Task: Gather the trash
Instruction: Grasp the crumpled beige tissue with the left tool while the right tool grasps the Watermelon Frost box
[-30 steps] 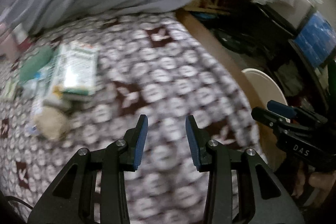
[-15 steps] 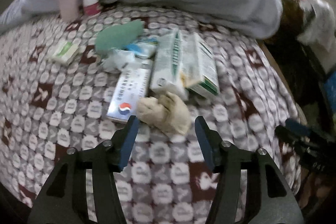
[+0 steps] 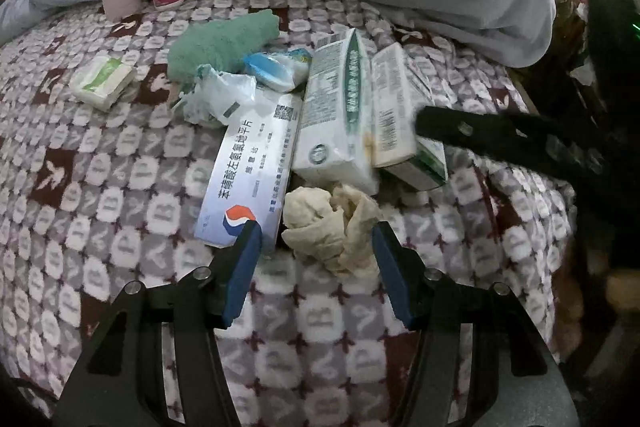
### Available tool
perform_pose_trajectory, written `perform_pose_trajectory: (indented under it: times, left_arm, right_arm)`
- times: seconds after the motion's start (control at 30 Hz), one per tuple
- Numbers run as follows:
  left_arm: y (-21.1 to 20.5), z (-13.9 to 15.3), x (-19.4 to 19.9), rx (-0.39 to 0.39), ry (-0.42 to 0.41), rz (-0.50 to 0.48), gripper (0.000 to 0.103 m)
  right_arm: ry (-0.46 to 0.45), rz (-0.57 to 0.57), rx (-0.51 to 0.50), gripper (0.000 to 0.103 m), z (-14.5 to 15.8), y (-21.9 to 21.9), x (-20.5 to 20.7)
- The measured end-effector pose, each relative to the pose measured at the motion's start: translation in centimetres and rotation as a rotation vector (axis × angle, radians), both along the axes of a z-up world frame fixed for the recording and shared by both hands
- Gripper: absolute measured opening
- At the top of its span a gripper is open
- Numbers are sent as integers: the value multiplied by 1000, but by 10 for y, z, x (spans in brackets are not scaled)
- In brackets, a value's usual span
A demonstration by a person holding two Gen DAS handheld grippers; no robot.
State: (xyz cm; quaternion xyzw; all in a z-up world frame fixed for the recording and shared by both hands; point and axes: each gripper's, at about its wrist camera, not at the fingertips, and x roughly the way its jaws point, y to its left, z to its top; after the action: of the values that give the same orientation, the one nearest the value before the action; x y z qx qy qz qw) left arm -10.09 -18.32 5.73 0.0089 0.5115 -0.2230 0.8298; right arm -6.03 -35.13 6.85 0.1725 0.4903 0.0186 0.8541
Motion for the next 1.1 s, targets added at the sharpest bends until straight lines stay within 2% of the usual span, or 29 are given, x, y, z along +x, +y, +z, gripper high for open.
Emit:
perform_pose_trajectory:
  times: [0.07,0.23,0.3,0.33,0.37,0.4,0.5,0.67,1.1]
  left_arm:
    - [-1,0,1,-2,-1,-5,56]
    - [-4,-1,2,1,-12,-16,56]
    - [-4,-1,2,1,-17,-25,55]
    - [-4,0,2,-2,-20,-32,49]
    - [-5,-1,2,-13,-12,-46,19]
    - [-5,-2,3,-12,12,-56,15]
    - [-1,2,0,-23,5,-52,15]
    - [0,10,-12,-21,-14,-57,14]
    - [-24,38,-47,-5,-83,-118,13]
  right_arm:
    - [-6,-20,45,66,-4,-4,9]
    - [41,-28,139,66,-21,-4,21]
    - [22,2,117,59,-23,3,18]
    - [16,11,99,56,-22,6,15]
    - [3,26,75,56,-18,9,10]
    - [-13,35,64,55,-13,10,3]
    - [-71,36,15,54,6,5,-20]
    - [-88,9,-56,54,21,-15,-56]
    - [-93,-43,-68,54,31,-39,-134]
